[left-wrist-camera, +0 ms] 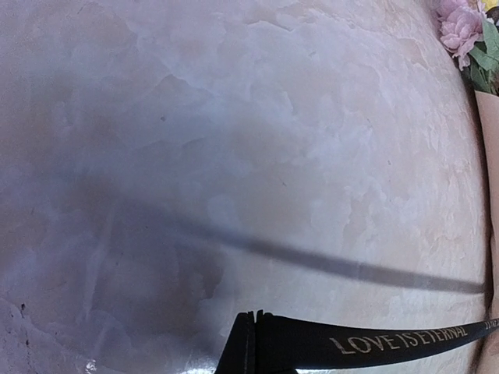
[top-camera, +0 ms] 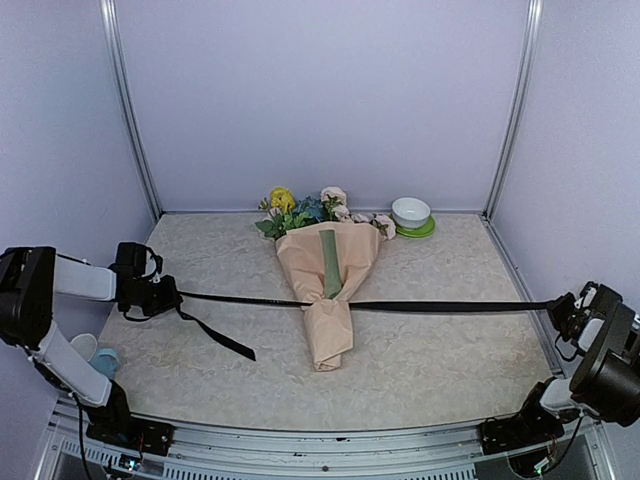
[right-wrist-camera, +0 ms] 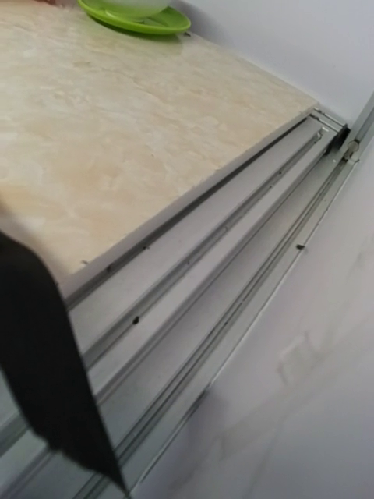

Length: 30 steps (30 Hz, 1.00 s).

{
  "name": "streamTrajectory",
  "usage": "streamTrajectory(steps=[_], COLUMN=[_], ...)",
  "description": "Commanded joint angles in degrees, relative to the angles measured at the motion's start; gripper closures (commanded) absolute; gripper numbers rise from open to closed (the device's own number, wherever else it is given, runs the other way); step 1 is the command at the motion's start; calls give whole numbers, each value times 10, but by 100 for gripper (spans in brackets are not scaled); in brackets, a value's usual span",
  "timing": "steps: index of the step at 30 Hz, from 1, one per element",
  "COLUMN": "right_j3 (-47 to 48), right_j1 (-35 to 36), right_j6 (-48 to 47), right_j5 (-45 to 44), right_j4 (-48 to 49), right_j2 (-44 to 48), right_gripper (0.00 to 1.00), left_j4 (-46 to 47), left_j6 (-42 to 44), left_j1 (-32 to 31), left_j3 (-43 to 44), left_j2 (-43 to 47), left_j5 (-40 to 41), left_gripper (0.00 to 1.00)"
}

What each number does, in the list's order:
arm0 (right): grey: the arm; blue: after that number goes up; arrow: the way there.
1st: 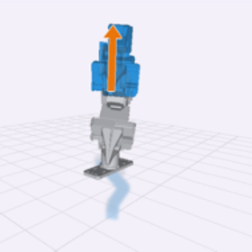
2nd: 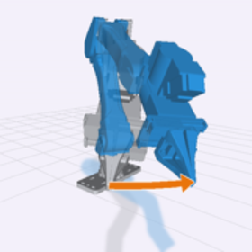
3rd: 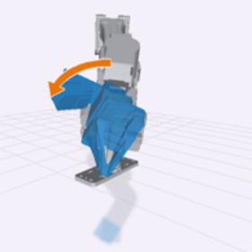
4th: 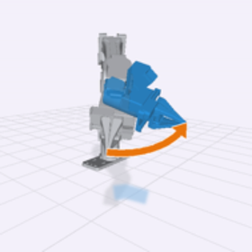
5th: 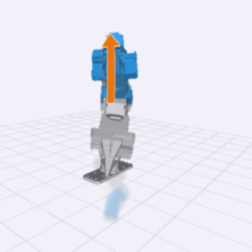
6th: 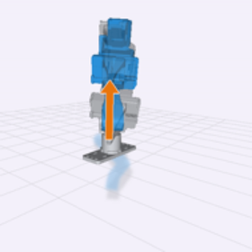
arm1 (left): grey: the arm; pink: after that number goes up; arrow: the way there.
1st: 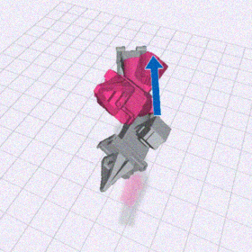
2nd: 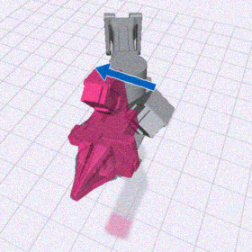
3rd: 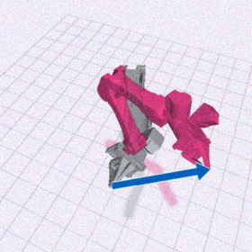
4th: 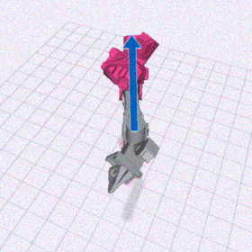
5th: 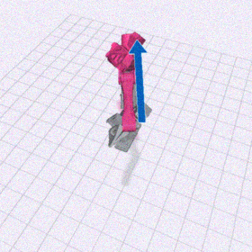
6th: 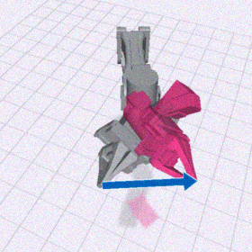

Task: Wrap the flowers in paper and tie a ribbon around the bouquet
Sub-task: Tie the ribbon around the folded bouquet.

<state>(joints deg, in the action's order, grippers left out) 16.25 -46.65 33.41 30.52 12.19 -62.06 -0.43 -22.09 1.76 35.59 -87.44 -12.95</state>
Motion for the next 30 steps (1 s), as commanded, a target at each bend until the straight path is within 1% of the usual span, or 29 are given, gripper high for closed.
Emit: streamTrajectory(steps=[1,10,24,26,28,29,30], right_j3=[14,17,22,26,37,52,70], right_j1=[-71,-84,-93,-93,-77,-48,-9], right_j6=[34,38,33,30,44,46,40], right_j5=[-176,-171,-166,-124,-40,-16,-19], right_j4=[27,24,16,16,18,2,-22], right_j2=[-14,-13,-10,-1,19,35,53], right_gripper=[100,100,100,100,100,100,100], left_j4=[14,14,15,20,20,16,7], left_j6=[-19,-21,-22,-20,-20,-20,-20], left_j1=[53,56,66,64,43,17,-16], left_j3=[-5,-11,-15,-15,-9,0,12], left_j2=[19,27,41,46,53,57,61], left_j5=[130,143,134,123,112,115,125], left_gripper=[100,100,100,100,100,100,100])
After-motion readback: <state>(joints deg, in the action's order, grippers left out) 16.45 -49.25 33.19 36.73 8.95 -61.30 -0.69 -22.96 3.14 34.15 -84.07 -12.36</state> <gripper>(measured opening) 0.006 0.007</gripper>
